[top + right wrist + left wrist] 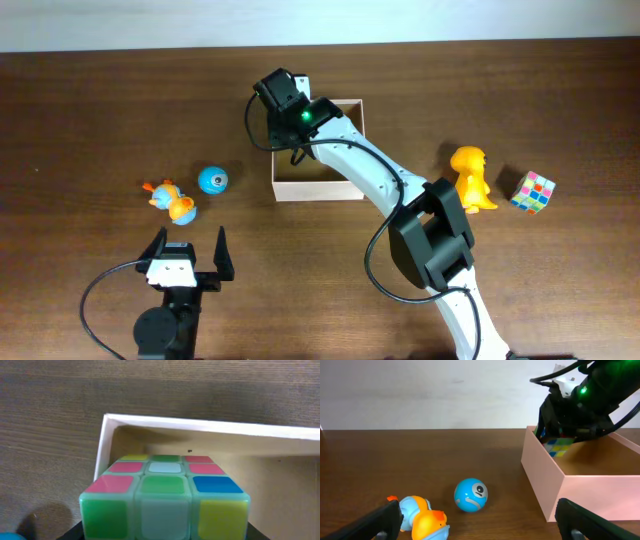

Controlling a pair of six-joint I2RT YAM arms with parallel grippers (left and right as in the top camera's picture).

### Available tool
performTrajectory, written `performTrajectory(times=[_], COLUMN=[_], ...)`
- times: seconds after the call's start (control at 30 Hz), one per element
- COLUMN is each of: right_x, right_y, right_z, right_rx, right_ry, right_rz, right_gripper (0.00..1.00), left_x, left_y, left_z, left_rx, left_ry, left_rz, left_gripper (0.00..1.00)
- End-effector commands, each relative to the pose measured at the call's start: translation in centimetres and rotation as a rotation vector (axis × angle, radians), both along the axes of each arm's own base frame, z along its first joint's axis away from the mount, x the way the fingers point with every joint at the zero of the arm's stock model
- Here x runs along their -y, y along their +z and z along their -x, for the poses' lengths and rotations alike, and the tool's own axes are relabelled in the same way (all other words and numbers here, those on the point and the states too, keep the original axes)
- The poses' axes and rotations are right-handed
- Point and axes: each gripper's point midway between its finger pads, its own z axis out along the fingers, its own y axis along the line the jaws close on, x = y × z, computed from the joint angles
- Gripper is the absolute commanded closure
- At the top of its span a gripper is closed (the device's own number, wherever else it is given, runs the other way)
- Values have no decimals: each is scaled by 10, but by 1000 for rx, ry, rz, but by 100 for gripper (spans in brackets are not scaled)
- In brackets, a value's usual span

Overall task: Pack container
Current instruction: 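Lower the cube into the box's left corner and open right gripper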

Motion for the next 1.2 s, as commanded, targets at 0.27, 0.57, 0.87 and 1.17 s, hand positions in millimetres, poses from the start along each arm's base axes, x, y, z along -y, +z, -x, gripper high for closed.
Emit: performTrajectory(times=[0.27, 0.57, 0.87, 1.17], right_x=[1, 17, 50, 52], right_y=[3, 7, -1, -15], right_z=[-7, -4, -14, -20], right_rx=[26, -5, -35, -35], right_ry=[-23, -34, -63, -48], right_rz=[0, 28, 74, 89], right_gripper=[28, 60, 86, 85], left_x=[-2, -2, -2, -2], left_y=[-1, -1, -1, -1], left_z=[0, 0, 0, 0], left_rx=[2, 2, 2, 2], left_ry=[8, 8, 8, 8], left_rz=[-15, -15, -15, -15], left_gripper=[1, 1, 1, 1])
